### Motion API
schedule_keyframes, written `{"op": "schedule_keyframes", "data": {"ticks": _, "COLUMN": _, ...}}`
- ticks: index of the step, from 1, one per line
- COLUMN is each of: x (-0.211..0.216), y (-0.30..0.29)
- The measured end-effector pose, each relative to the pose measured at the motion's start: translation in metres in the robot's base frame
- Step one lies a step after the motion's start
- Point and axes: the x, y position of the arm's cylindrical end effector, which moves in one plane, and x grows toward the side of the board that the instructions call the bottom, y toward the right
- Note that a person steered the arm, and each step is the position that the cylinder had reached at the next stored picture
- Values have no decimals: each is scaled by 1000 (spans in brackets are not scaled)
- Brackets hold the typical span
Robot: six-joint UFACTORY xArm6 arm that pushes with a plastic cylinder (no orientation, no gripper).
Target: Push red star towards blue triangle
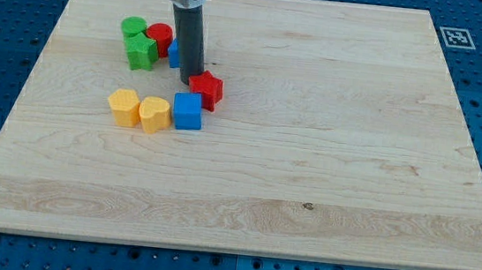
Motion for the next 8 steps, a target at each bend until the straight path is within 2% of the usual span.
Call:
{"op": "schedule_keyframes", "data": {"ticks": 2, "x": 6, "y": -35}}
{"op": "schedule_keyframes", "data": {"ticks": 4, "x": 40, "y": -8}}
{"op": "schedule_keyframes", "data": {"ticks": 5, "x": 41, "y": 4}}
{"op": "schedule_keyframes", "data": {"ticks": 7, "x": 38, "y": 14}}
{"op": "schedule_keyframes", "data": {"ticks": 8, "x": 1, "y": 17}}
